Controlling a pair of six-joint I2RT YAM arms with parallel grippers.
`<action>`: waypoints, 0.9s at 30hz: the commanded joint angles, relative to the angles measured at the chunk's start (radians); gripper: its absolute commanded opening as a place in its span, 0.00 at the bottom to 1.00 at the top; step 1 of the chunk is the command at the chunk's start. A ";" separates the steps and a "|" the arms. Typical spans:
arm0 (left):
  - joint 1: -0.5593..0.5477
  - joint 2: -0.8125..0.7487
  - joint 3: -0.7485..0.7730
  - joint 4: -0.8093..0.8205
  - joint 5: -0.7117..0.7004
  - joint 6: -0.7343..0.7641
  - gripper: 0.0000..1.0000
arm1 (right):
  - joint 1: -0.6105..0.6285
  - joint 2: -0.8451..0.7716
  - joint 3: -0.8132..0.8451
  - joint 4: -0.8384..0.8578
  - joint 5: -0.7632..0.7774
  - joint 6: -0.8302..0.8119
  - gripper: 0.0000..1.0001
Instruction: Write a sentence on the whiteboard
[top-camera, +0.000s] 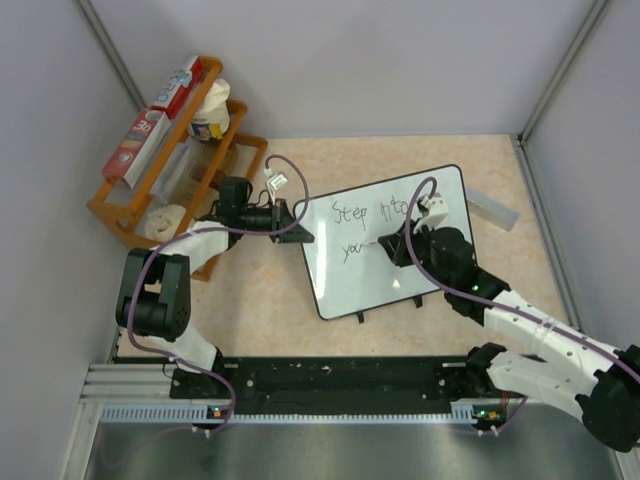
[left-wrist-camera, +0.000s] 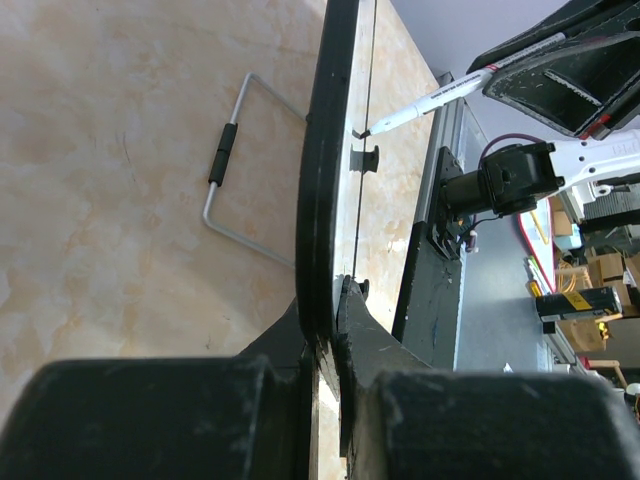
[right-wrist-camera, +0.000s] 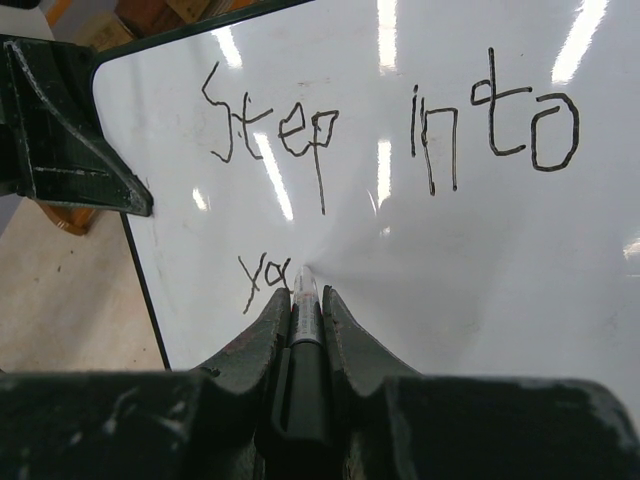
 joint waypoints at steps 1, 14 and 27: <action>-0.037 0.032 -0.036 -0.023 -0.149 0.224 0.00 | -0.015 0.018 0.048 0.022 0.034 -0.014 0.00; -0.037 0.032 -0.036 -0.026 -0.150 0.225 0.00 | -0.015 -0.012 -0.003 -0.025 0.013 -0.020 0.00; -0.037 0.032 -0.036 -0.026 -0.154 0.227 0.00 | -0.015 -0.011 -0.020 -0.030 -0.018 -0.022 0.00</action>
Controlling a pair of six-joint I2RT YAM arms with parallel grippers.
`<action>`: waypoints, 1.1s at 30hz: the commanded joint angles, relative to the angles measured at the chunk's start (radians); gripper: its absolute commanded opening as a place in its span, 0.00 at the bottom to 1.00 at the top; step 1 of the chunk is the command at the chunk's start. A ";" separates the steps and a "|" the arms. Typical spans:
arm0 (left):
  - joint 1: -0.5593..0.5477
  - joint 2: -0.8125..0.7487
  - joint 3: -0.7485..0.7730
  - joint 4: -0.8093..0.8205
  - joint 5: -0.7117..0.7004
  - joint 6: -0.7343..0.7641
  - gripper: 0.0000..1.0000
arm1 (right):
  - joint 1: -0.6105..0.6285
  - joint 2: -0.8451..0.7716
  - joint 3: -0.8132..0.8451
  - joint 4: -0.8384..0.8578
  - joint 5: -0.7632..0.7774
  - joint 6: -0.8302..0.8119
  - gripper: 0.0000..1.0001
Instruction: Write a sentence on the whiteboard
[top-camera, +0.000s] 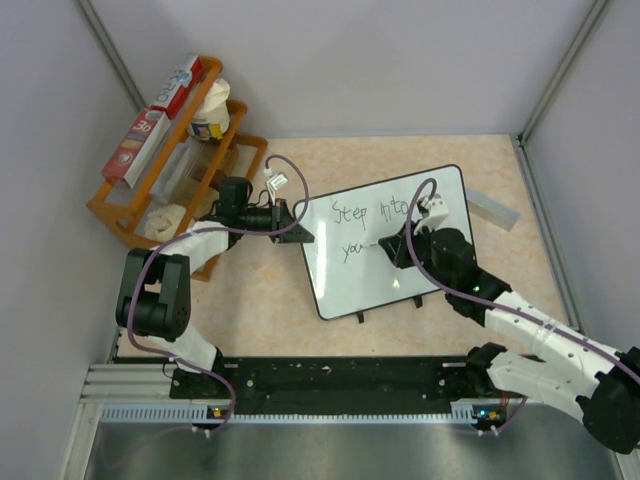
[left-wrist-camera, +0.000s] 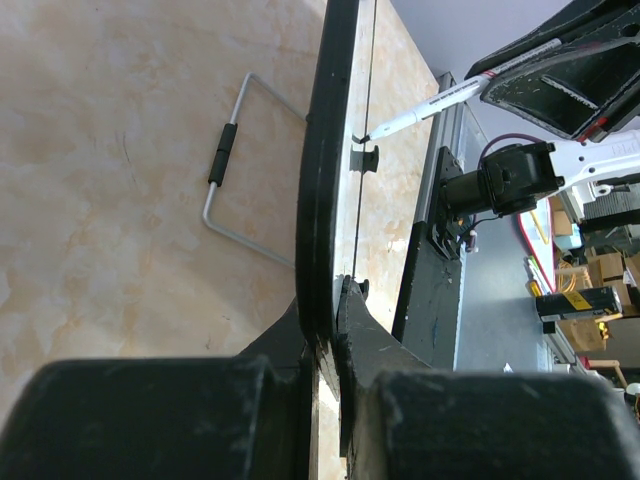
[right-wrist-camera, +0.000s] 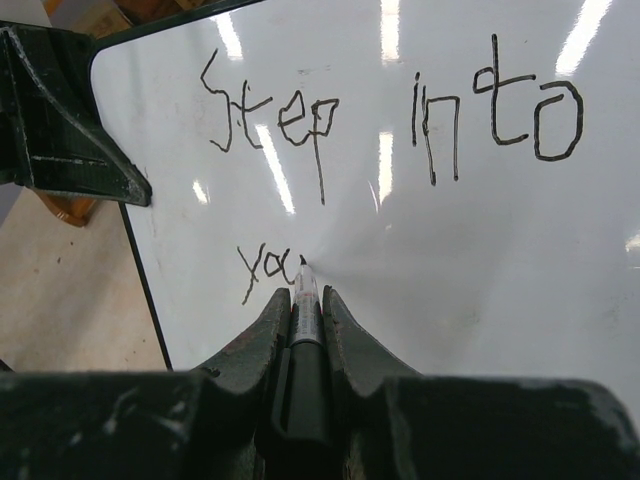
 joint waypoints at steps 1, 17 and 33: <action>-0.037 0.034 -0.037 -0.027 -0.152 0.227 0.00 | -0.012 -0.004 -0.019 -0.017 -0.006 -0.018 0.00; -0.038 0.035 -0.034 -0.025 -0.152 0.225 0.00 | -0.012 -0.045 -0.013 -0.041 -0.012 -0.024 0.00; -0.040 0.034 -0.034 -0.024 -0.152 0.225 0.00 | -0.012 -0.024 0.085 -0.012 0.031 -0.044 0.00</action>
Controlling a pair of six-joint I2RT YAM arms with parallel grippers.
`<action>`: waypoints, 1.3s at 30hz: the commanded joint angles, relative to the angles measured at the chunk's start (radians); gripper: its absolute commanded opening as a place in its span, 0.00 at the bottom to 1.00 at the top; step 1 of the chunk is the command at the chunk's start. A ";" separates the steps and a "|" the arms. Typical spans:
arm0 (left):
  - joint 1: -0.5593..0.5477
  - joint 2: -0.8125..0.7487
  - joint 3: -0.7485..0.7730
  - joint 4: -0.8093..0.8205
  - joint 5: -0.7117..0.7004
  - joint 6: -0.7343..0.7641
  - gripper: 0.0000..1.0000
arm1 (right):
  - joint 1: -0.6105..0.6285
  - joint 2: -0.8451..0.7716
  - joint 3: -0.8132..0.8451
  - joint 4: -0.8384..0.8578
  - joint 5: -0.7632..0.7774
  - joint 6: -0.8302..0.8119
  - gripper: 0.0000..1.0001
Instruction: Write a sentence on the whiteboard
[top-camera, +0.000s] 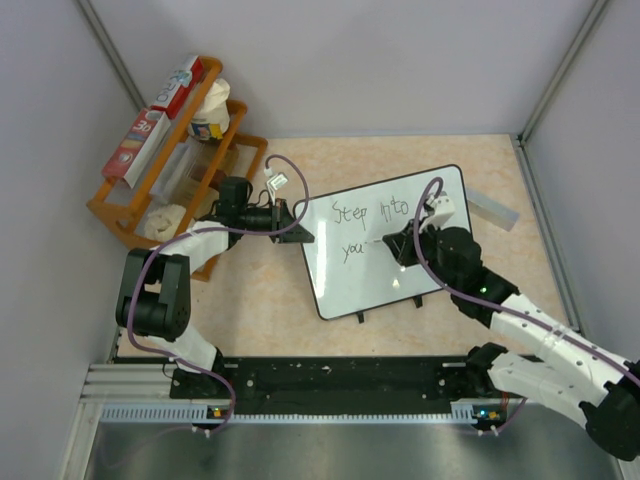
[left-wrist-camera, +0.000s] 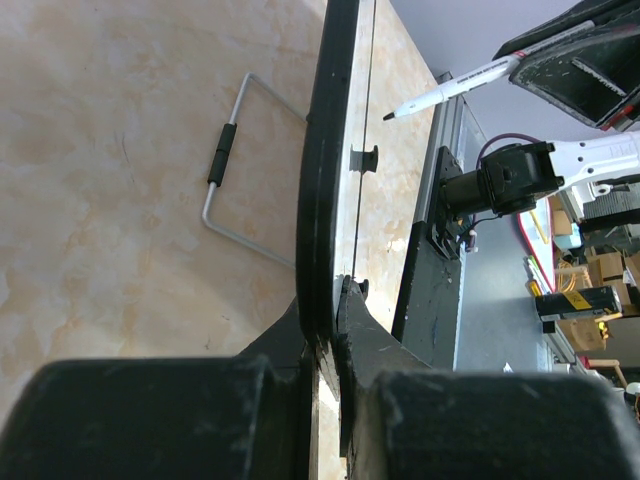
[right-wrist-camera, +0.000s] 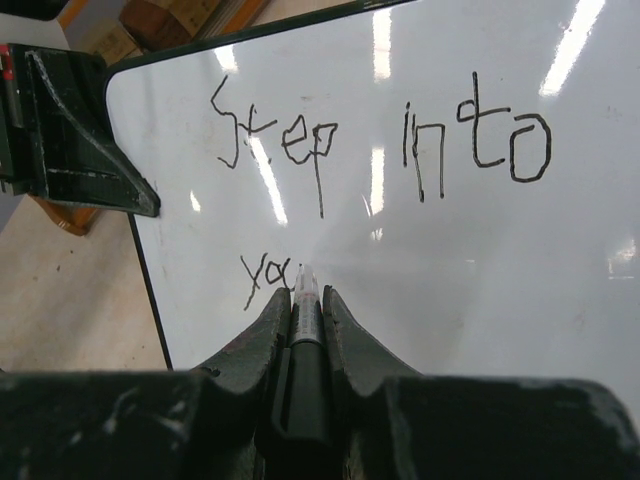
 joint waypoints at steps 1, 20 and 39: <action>-0.040 0.035 -0.034 -0.024 -0.151 0.225 0.00 | -0.008 0.036 0.065 0.043 0.021 -0.016 0.00; -0.040 0.038 -0.031 -0.026 -0.154 0.228 0.00 | -0.010 0.080 0.044 0.040 0.036 -0.032 0.00; -0.040 0.037 -0.031 -0.026 -0.157 0.229 0.00 | -0.008 0.028 -0.033 0.011 -0.011 -0.029 0.00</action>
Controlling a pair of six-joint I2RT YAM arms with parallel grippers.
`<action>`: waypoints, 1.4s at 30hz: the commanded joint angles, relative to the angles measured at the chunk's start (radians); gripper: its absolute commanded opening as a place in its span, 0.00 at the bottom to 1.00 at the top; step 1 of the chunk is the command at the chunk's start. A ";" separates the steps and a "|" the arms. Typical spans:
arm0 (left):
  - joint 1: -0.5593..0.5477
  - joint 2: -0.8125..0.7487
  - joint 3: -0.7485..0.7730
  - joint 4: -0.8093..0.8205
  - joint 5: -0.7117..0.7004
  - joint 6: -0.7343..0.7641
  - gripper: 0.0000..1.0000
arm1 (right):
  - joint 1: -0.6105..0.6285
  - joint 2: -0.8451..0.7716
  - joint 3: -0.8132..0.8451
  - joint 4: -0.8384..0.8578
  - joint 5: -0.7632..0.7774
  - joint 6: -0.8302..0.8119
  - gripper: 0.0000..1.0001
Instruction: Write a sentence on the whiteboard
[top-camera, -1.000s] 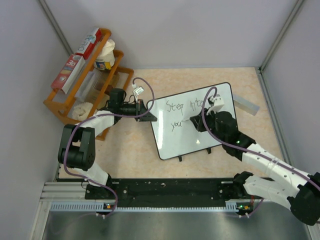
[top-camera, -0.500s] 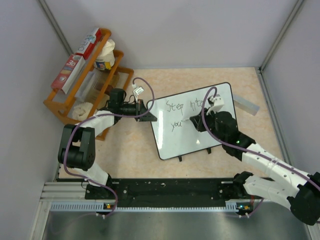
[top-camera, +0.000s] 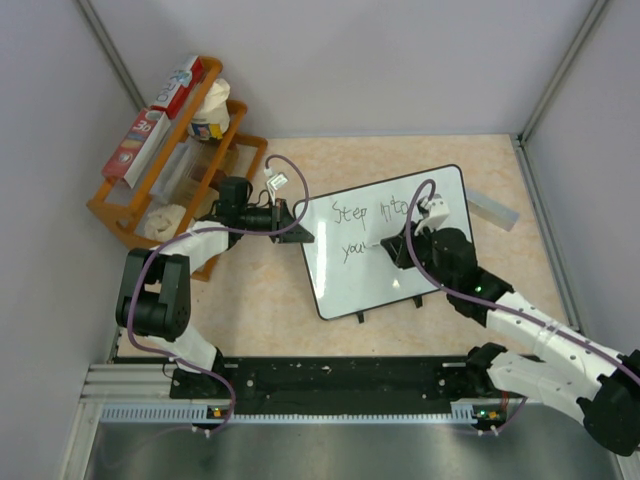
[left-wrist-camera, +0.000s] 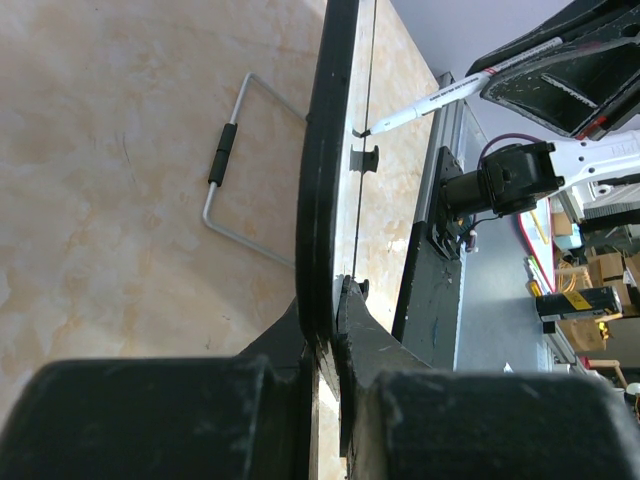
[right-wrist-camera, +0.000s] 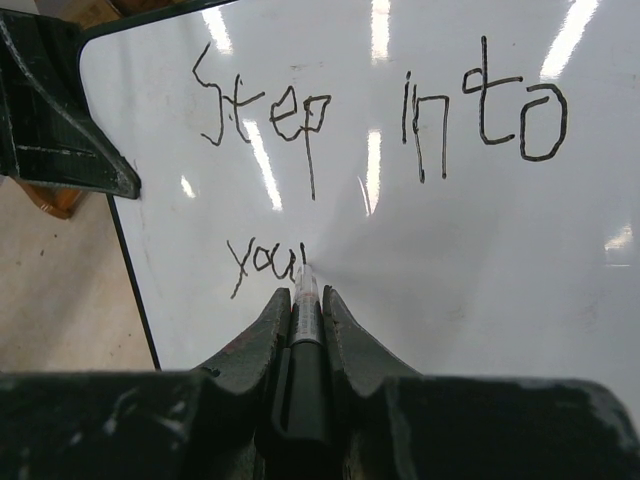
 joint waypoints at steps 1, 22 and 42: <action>-0.040 0.036 -0.031 -0.025 -0.156 0.229 0.00 | -0.010 -0.015 -0.019 -0.012 -0.006 -0.018 0.00; -0.041 0.035 -0.033 -0.025 -0.156 0.229 0.00 | -0.010 -0.010 0.009 0.011 0.052 -0.011 0.00; -0.041 0.036 -0.031 -0.025 -0.153 0.229 0.00 | -0.014 0.033 0.060 0.043 0.064 -0.003 0.00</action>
